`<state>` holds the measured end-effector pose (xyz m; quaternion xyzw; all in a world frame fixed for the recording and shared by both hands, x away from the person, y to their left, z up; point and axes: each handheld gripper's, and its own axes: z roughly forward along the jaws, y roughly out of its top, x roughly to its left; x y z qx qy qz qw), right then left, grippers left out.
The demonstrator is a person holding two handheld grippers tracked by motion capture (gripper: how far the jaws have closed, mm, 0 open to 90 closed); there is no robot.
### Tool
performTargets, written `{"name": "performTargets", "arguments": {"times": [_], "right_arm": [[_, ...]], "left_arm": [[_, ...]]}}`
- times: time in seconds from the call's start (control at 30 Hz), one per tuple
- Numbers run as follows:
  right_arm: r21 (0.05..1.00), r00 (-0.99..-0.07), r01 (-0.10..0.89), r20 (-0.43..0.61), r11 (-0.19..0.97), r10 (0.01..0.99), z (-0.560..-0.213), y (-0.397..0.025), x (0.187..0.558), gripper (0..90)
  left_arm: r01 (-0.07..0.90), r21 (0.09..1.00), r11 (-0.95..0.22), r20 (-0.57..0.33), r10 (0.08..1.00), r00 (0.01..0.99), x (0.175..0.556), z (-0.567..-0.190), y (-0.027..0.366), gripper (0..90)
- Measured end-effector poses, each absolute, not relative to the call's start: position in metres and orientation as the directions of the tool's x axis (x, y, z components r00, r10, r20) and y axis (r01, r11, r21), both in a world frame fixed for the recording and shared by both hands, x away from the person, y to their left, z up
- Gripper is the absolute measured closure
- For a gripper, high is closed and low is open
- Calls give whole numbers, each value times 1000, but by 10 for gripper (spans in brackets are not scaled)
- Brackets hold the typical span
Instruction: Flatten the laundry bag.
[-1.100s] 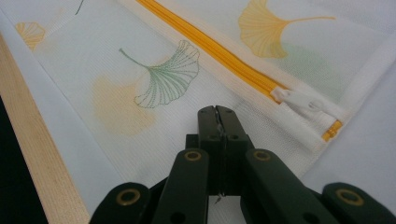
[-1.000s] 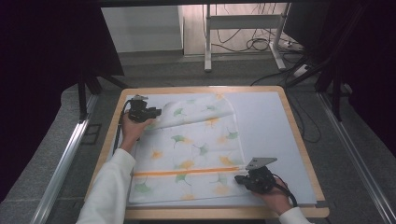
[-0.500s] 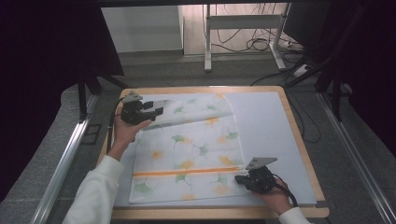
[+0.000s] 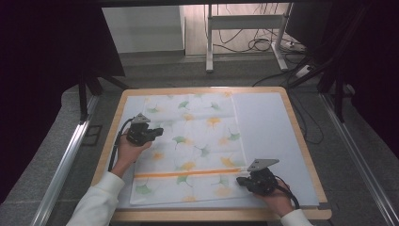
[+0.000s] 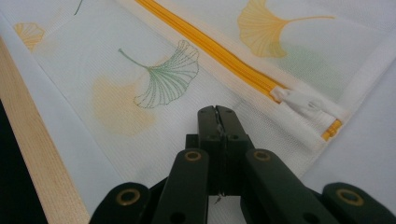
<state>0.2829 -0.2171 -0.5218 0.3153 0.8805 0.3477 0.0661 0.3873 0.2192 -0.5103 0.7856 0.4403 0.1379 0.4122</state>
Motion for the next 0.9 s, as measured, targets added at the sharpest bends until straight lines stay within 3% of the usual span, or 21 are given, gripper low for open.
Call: {"name": "performTargets", "arguments": {"times": [0.23,0.4,0.7,0.9], "right_arm": [[654,-791,511,104,558,603,-522,-217,283,889],[656,-794,504,95,562,601,-522,-217,282,890],[656,-786,525,128,543,605,-523,-219,284,890],[660,-782,516,103,546,615,-523,-217,282,889]], "left_arm": [[587,755,-292,-132,810,572,372,-518,211,887],[543,762,-352,-79,782,618,355,-514,193,873],[511,771,-380,-84,735,673,335,-513,174,826],[509,779,-366,-105,724,682,328,-509,168,722]]}}
